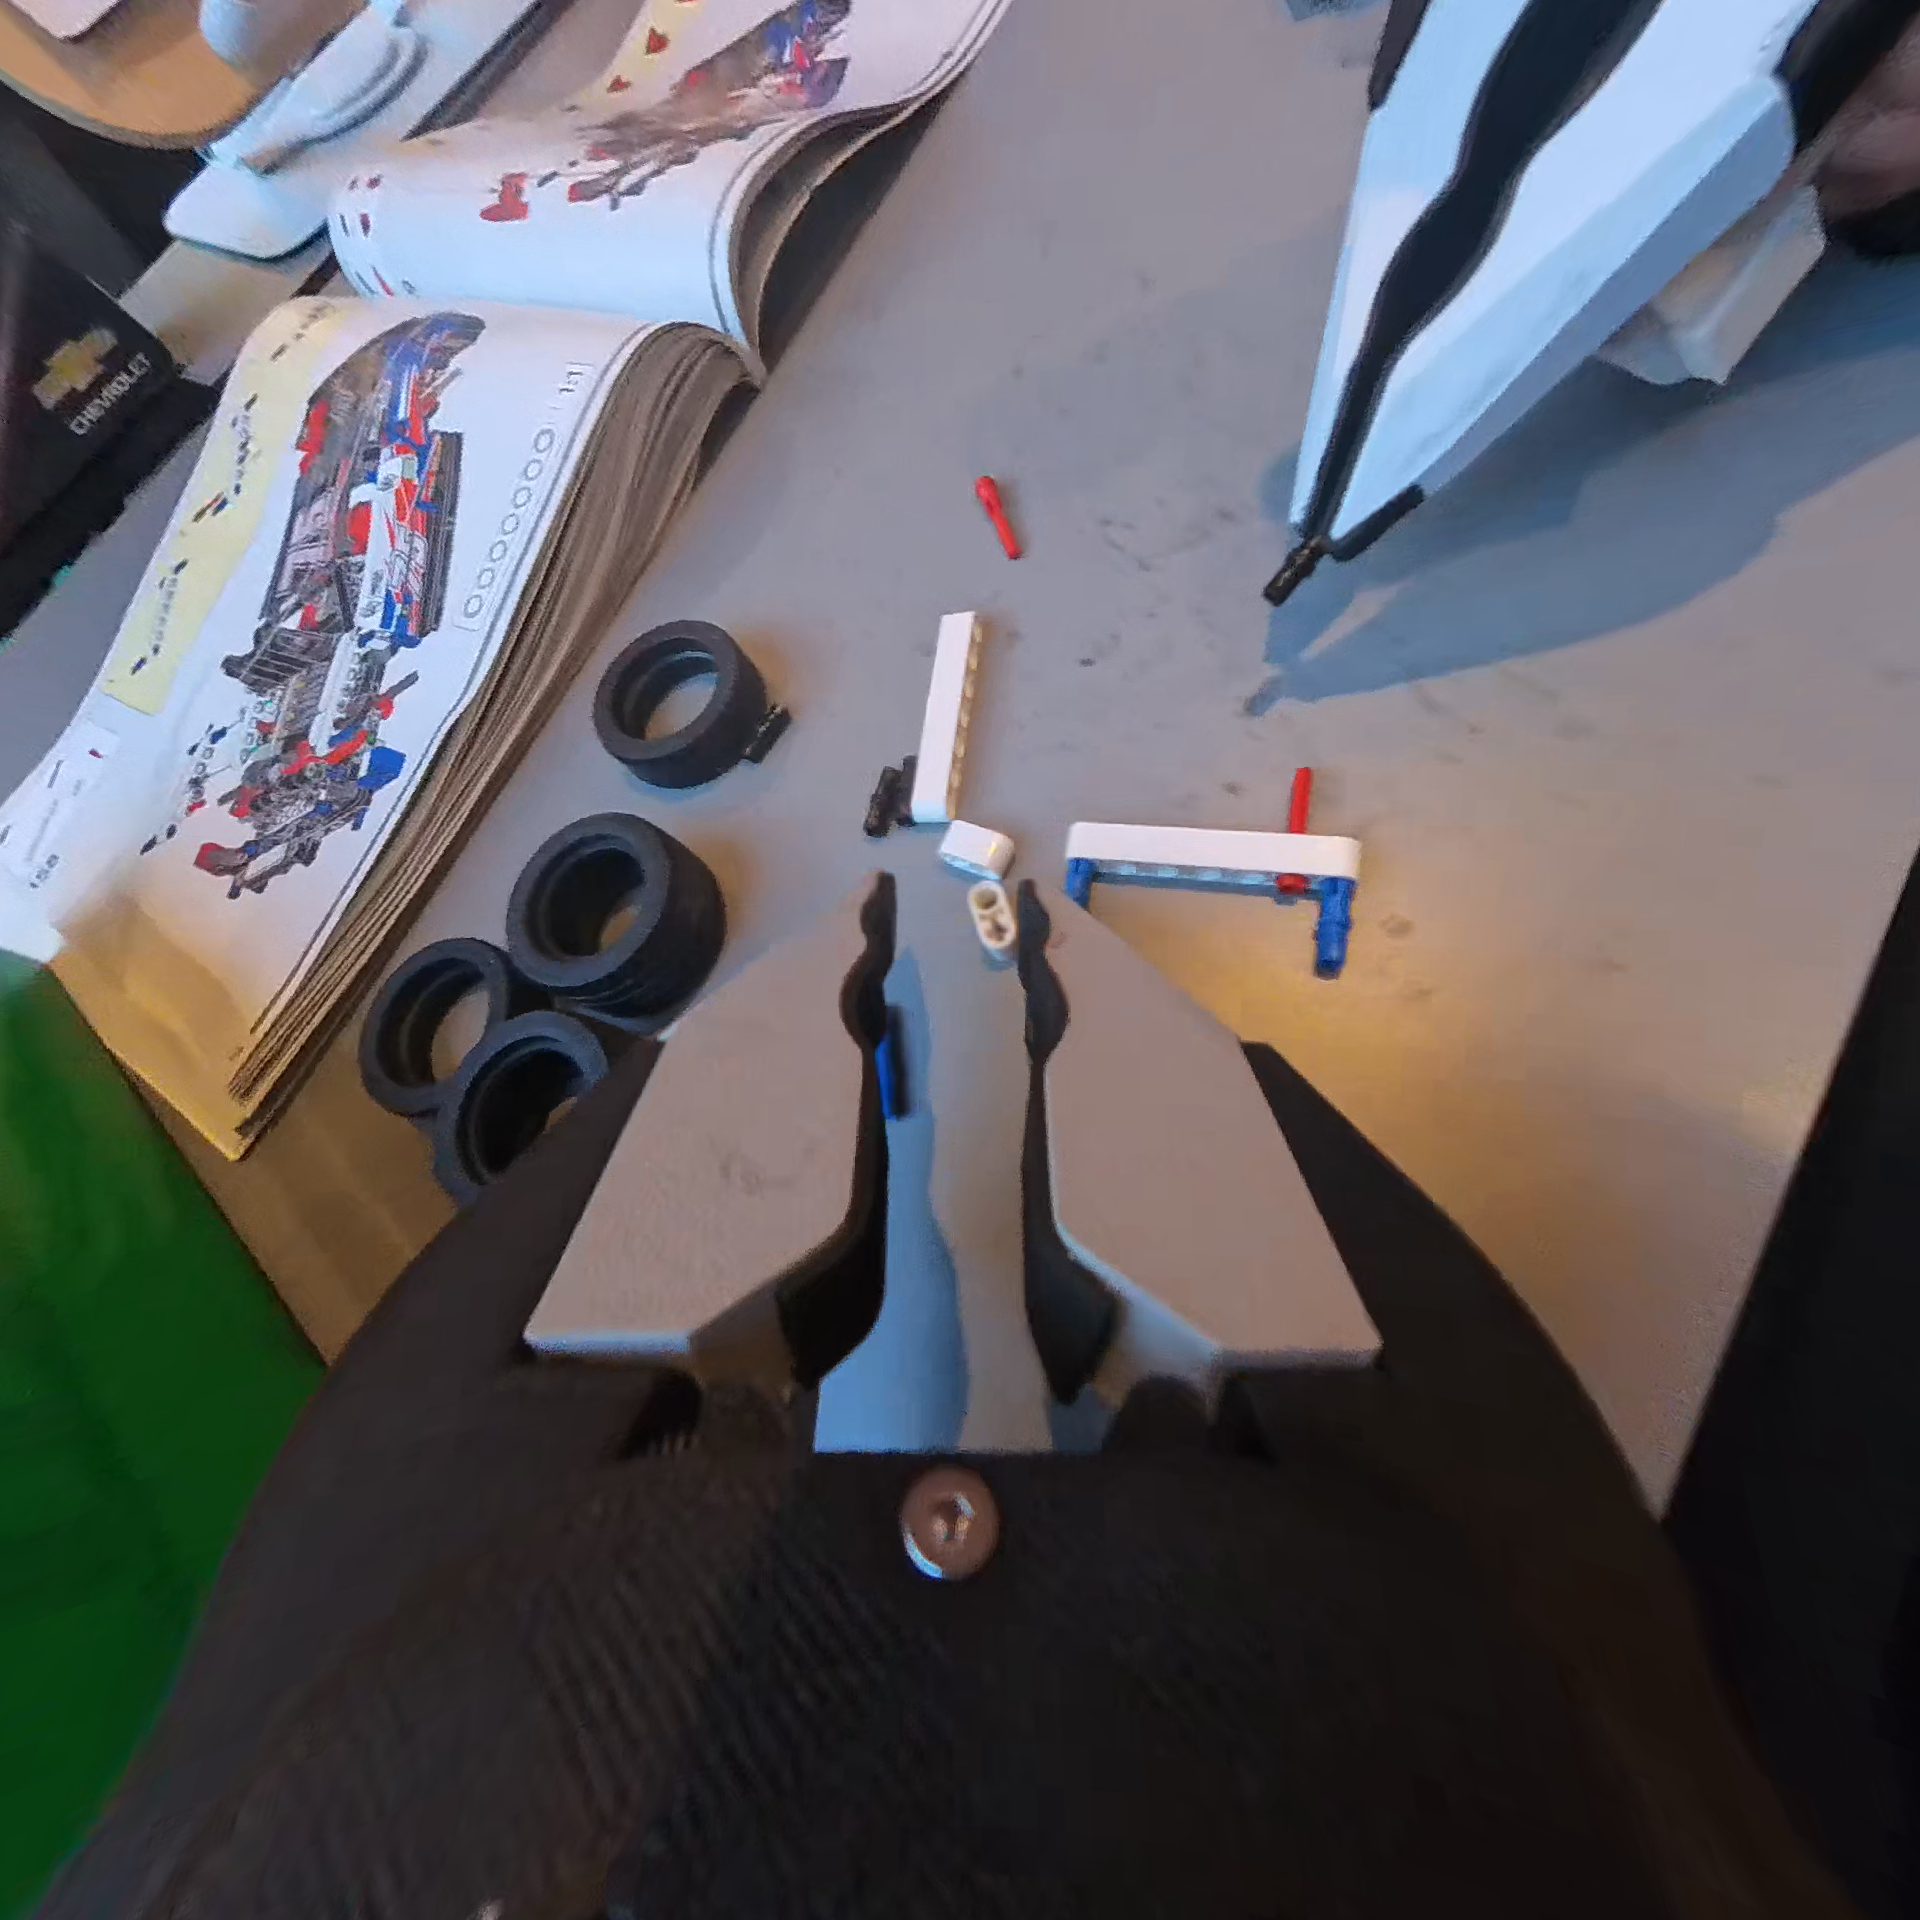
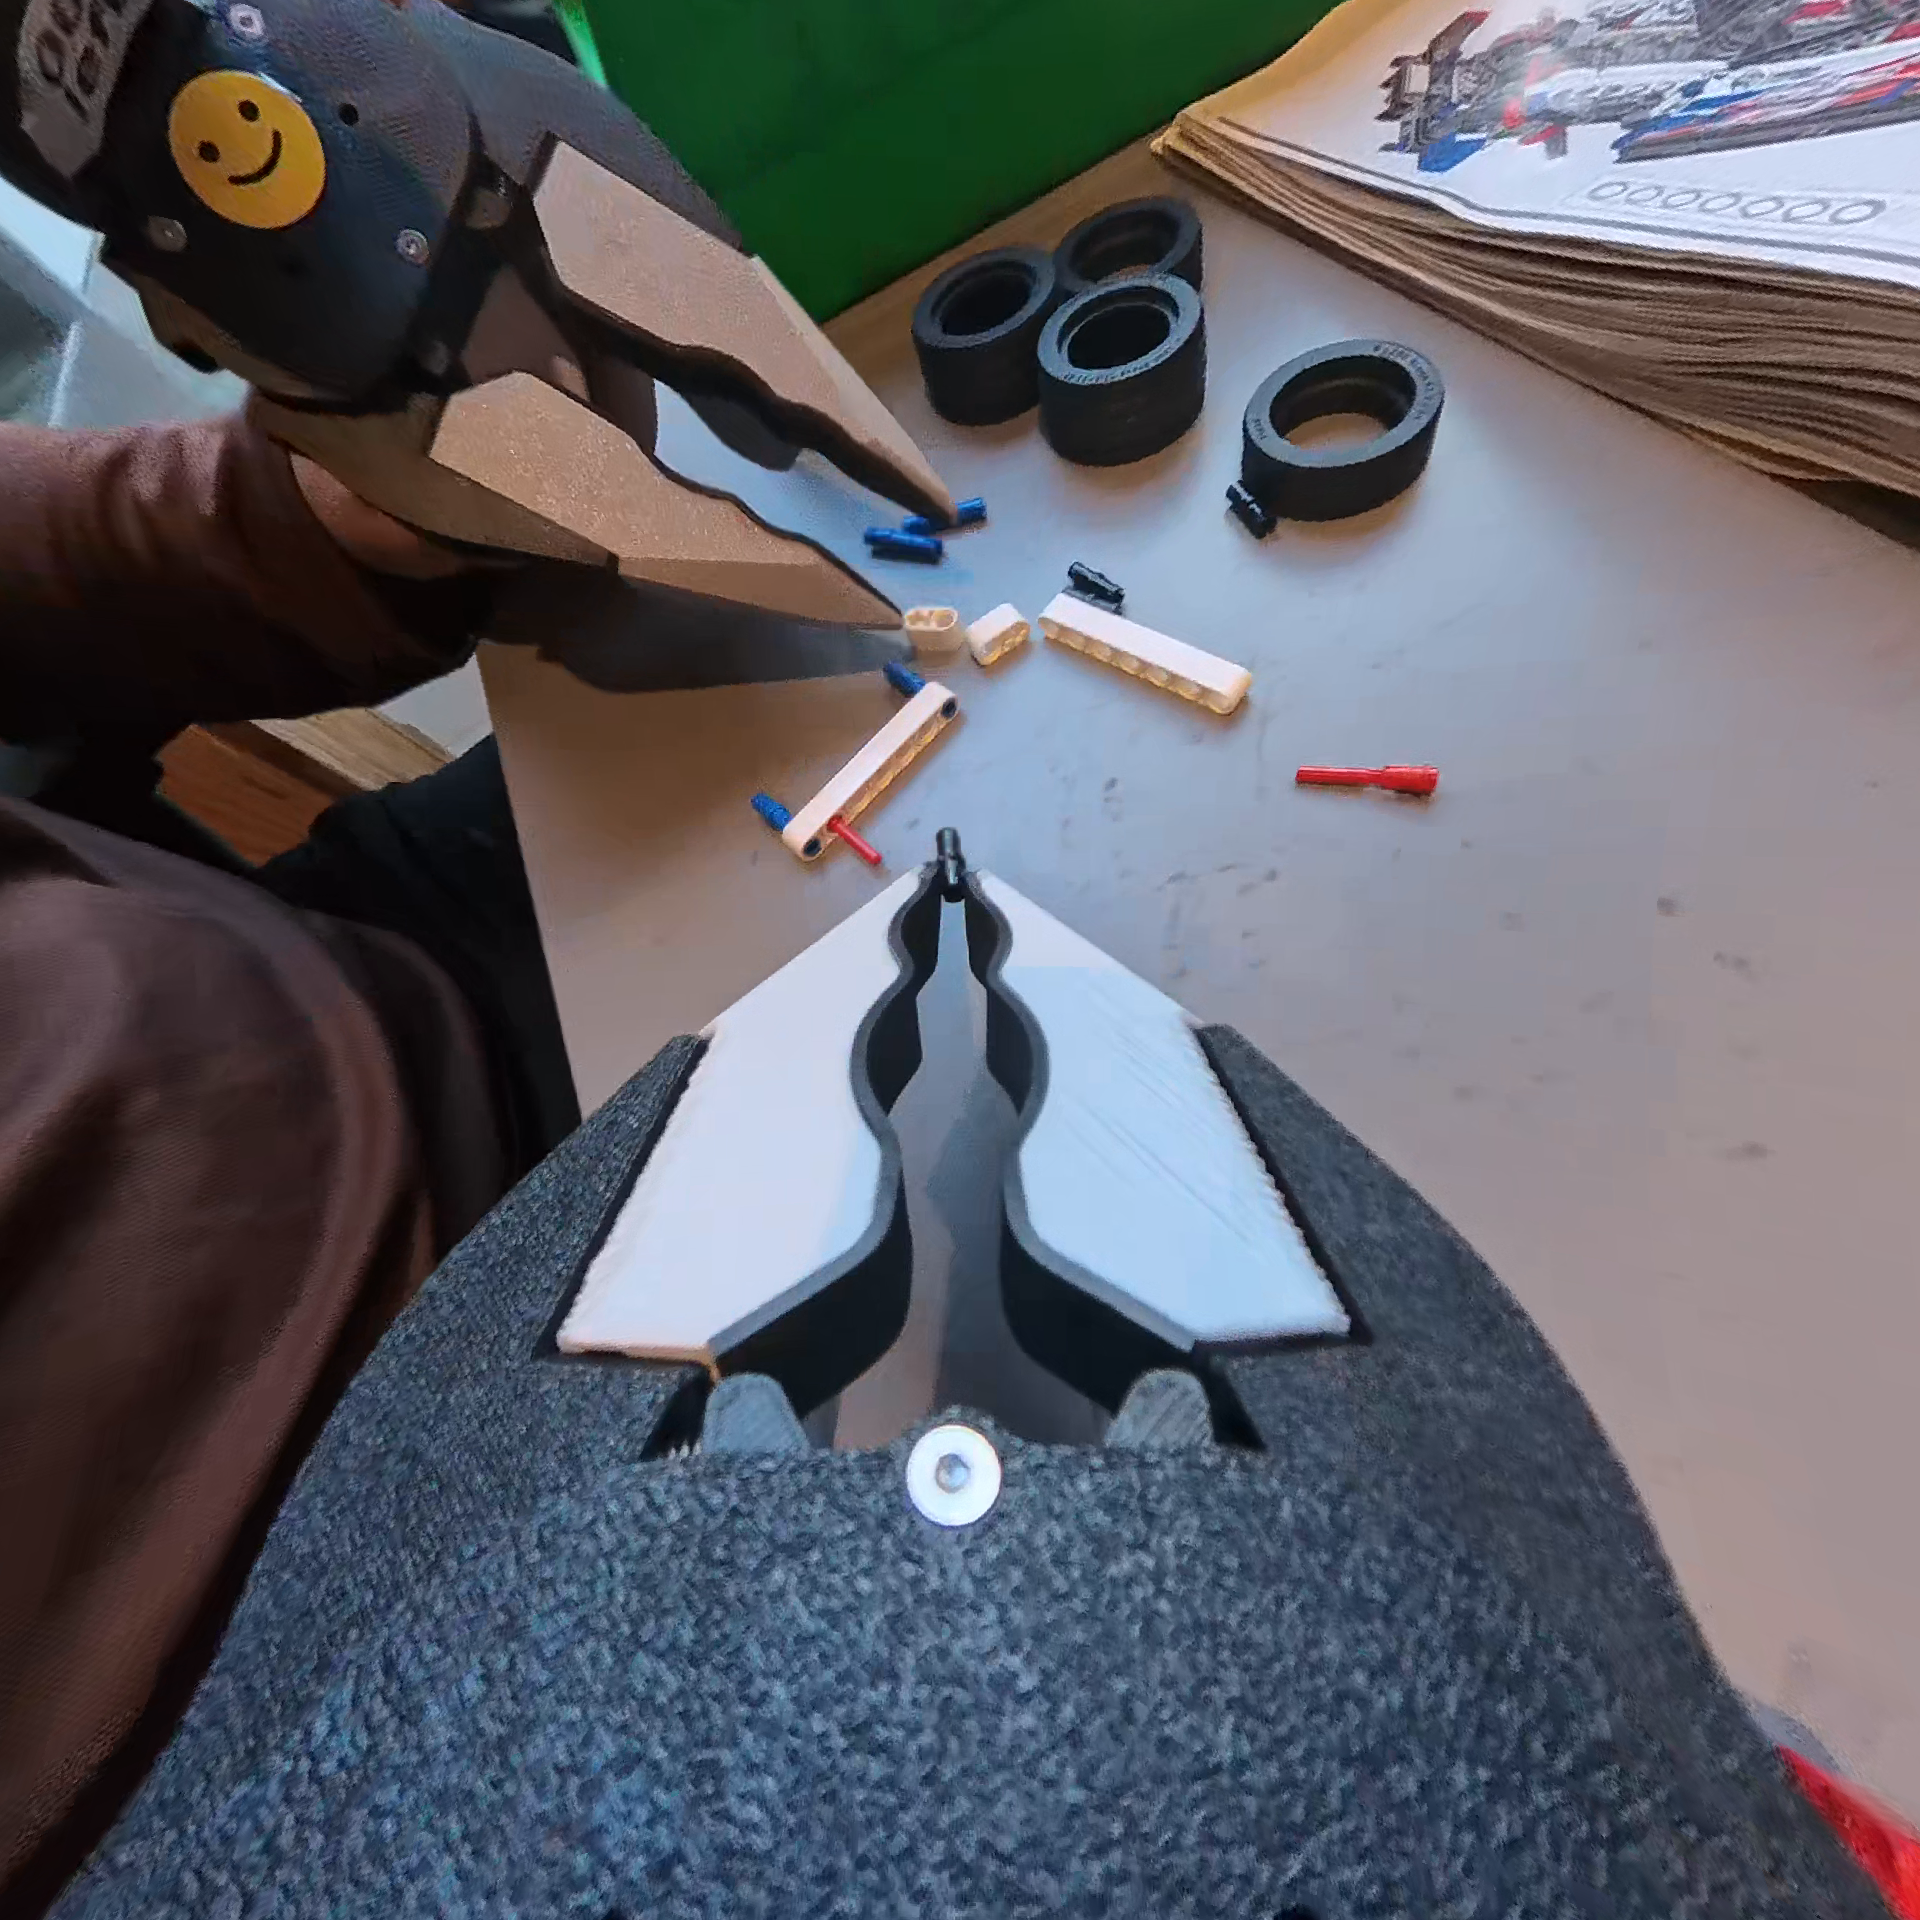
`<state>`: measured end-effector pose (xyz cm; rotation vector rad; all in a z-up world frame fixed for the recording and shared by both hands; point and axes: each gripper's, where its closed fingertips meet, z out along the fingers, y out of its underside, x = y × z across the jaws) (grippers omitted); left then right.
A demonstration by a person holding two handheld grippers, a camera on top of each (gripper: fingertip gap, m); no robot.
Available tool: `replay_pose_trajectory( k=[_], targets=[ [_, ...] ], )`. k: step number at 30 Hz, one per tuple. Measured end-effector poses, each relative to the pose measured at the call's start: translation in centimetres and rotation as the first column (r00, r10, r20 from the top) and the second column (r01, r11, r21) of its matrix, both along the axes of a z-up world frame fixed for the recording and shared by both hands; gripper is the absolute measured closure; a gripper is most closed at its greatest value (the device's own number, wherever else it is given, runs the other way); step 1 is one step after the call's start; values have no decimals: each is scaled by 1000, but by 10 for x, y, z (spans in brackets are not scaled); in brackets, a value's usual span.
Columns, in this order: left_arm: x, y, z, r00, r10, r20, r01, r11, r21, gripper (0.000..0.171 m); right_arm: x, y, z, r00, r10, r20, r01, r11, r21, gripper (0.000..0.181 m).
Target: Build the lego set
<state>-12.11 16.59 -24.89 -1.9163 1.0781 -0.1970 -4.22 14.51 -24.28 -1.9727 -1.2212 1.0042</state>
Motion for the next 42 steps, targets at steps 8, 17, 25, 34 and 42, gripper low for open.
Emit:
replay_pose_trajectory(
  k=[8,17,25,34,42],
  targets=[
    [2,-3,8,990,-35,134,46,996,-78,152,-7,3,-9,998,27,62,-27,1000,2,177],
    [5,-8,10,982,-79,172,98,990,-104,153,-10,4,-12,996,50,70,-48,999,-22,177],
    [7,-21,6,978,-97,186,139,964,-228,142,-11,0,-10,995,72,72,-73,997,14,177],
    [27,-23,-4,979,-199,49,204,926,-316,132,-13,-10,-7,990,132,56,-134,991,31,177],
    [26,-17,-9,960,-272,-72,237,921,-311,135,-17,-16,-8,983,175,63,-177,984,24,177]
  ],
)
